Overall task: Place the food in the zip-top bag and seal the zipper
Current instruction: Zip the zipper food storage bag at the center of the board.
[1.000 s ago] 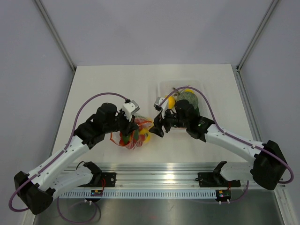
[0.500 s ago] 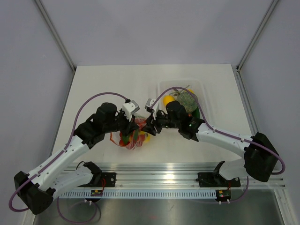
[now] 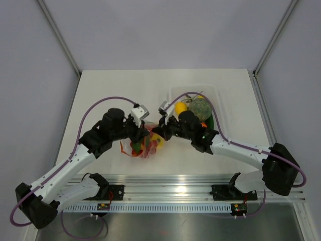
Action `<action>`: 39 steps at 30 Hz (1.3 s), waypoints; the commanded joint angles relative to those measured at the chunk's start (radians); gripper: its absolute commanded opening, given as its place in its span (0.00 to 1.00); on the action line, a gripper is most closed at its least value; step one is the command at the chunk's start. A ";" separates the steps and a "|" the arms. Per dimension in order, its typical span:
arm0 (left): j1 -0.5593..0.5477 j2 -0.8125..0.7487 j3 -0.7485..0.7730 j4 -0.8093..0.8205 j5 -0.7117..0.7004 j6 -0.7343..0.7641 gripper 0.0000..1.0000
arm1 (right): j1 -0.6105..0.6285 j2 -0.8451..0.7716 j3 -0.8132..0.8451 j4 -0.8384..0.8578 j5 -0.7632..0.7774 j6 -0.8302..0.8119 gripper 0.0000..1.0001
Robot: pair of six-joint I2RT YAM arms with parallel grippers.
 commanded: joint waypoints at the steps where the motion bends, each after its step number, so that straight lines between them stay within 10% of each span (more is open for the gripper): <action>1: -0.001 -0.011 0.046 -0.027 0.023 0.013 0.00 | -0.014 -0.078 -0.024 0.154 0.312 0.048 0.00; 39: 0.001 -0.152 -0.058 -0.116 -0.041 -0.060 0.00 | -0.078 -0.024 -0.021 0.246 0.465 0.188 0.00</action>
